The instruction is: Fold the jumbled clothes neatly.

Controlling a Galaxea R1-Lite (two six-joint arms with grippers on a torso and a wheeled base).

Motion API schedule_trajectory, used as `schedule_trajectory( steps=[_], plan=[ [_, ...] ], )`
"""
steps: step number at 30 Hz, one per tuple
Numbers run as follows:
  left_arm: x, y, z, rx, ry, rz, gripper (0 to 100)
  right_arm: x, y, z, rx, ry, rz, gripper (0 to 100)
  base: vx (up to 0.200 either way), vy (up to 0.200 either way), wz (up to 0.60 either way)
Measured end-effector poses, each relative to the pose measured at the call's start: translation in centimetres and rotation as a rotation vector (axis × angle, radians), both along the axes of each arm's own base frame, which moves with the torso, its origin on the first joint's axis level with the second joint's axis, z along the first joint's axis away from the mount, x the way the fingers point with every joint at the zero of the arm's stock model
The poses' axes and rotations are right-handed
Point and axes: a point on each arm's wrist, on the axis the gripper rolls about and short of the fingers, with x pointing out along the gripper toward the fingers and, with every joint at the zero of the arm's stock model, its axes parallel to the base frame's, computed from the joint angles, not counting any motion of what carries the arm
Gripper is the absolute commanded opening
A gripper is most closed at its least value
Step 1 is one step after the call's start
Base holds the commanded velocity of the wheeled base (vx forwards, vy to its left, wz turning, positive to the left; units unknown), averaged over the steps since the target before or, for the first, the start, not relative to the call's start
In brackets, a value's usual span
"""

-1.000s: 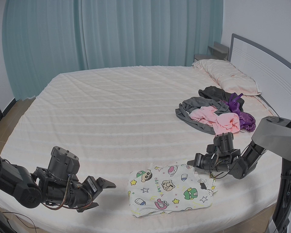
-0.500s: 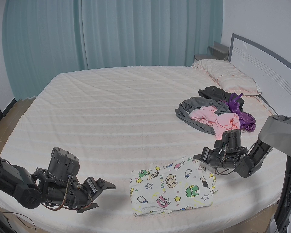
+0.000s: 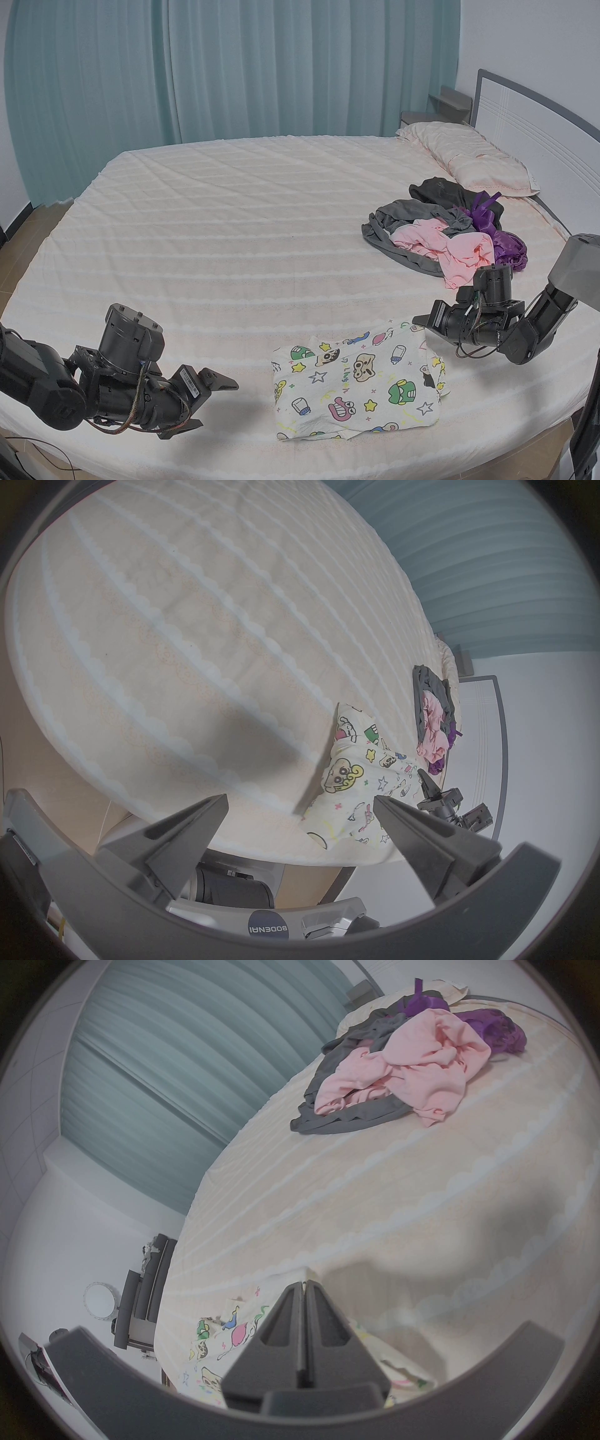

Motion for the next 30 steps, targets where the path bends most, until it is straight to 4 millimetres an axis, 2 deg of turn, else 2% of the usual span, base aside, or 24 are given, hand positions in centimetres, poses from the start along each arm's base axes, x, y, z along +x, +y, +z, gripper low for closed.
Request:
schedule_trajectory(
  steps=[11,12,17,22,25,30],
  plan=[
    [0.2,0.0,0.1,0.014,-0.017,0.008,100,0.6,-0.3,-1.9,-0.013,0.045,-0.01,0,0.0,0.0,0.0],
    [0.3,0.0,0.2,0.018,-0.024,0.012,100,0.6,-0.3,-2.0,-0.014,0.051,-0.011,100,0.0,0.0,0.0],
    [1.5,-0.7,1.0,0.009,-0.063,0.02,100,0.7,-0.6,-2.3,-0.016,0.061,-0.021,100,0.0,0.0,0.0],
    [3.6,-1.9,0.9,0.03,-0.091,0.0,100,0.2,-1.1,-1.7,-0.017,0.055,-0.029,100,0.0,0.0,0.0],
    [5.2,-2.7,0.3,0.069,-0.101,-0.007,100,-0.5,-1.4,-1.3,-0.024,0.056,-0.029,100,0.0,0.0,0.0],
    [7.5,-4.3,-1.8,0.12,-0.121,-0.018,100,-3.0,-2.0,-1.8,-0.07,0.099,0.008,100,0.0,0.0,0.0]
  ],
)
